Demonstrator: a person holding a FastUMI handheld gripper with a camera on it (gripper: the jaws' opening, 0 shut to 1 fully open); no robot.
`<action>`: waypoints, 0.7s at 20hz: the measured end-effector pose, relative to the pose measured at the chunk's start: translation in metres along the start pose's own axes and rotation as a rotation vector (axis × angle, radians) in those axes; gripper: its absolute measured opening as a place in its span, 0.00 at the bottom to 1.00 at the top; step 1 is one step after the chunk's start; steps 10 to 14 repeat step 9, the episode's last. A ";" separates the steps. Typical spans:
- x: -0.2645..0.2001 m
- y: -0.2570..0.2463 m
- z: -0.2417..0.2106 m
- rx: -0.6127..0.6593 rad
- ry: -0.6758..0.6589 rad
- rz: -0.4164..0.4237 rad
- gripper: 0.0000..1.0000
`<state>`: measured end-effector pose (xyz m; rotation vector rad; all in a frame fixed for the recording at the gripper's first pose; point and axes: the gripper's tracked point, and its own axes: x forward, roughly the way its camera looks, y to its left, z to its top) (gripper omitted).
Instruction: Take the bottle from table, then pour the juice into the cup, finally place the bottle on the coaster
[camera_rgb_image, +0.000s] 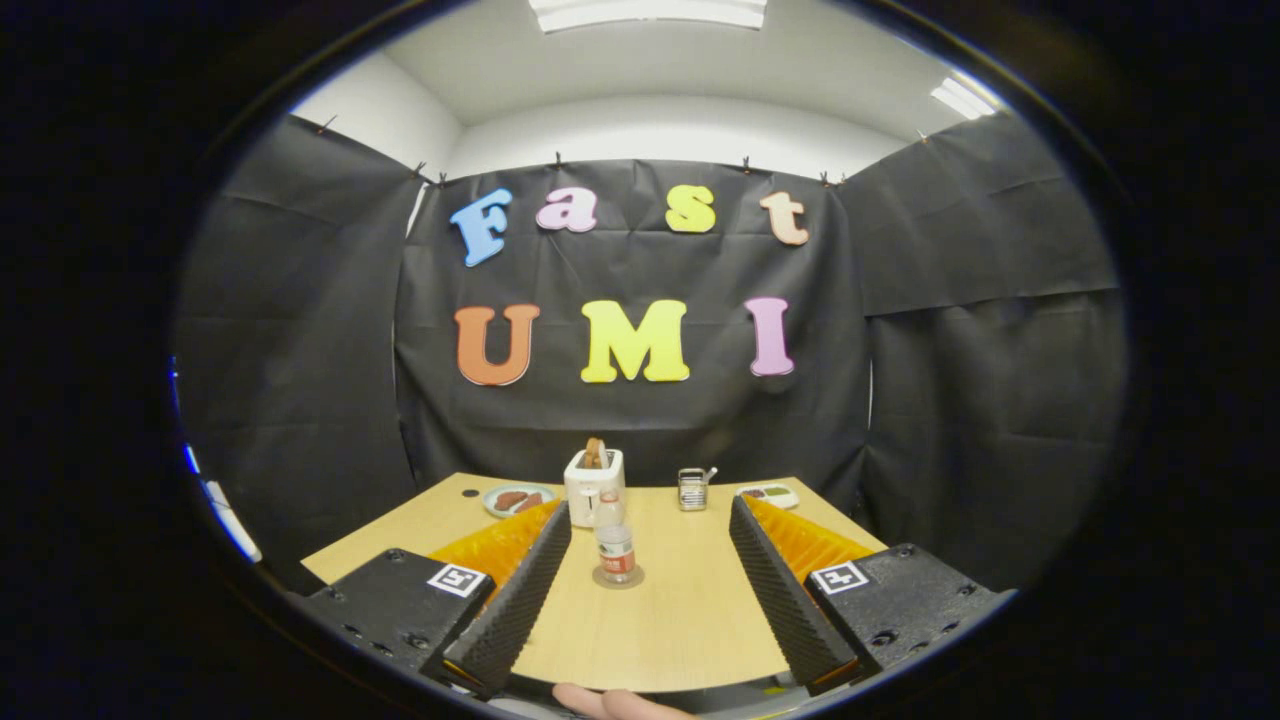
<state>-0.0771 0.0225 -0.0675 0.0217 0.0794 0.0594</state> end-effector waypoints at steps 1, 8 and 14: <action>0.000 -0.001 0.000 0.000 0.000 -0.002 1.00; -0.001 -0.004 0.000 -0.018 -0.017 -0.020 1.00; -0.002 -0.004 0.001 -0.021 -0.018 -0.018 1.00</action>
